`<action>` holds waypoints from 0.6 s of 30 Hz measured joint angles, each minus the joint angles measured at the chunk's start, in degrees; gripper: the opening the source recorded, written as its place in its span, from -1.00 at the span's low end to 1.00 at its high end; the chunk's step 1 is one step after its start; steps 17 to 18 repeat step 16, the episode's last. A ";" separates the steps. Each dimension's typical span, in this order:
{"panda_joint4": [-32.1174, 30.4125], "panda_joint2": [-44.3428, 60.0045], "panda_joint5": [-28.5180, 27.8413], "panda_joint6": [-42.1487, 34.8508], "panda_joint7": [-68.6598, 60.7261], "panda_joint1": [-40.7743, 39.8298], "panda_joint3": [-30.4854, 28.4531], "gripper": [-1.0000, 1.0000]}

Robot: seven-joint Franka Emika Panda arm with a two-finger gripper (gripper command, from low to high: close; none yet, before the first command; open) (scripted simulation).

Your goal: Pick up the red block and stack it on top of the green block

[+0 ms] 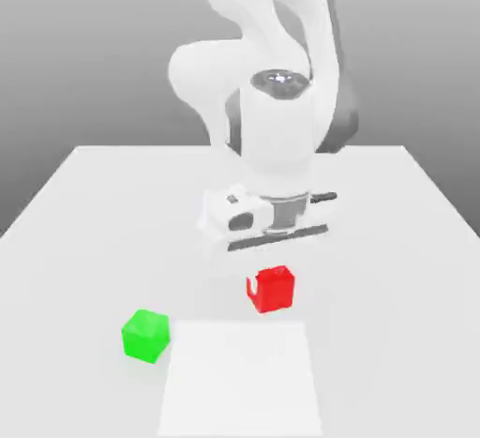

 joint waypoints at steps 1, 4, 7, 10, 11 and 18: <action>0.55 -0.22 -0.40 -0.75 2.20 -2.02 -1.14 -1.00; 2.19 -0.83 -1.60 -2.97 8.77 -8.10 -4.54 -1.00; 3.67 1.01 -1.48 -2.61 13.15 -12.23 -7.43 -1.00; 4.16 6.42 1.50 2.24 11.79 -12.13 -7.91 -1.00; 4.25 8.41 2.85 4.08 10.89 -12.45 -7.38 -1.00; 4.39 12.11 5.45 7.51 9.10 -12.96 -6.31 1.00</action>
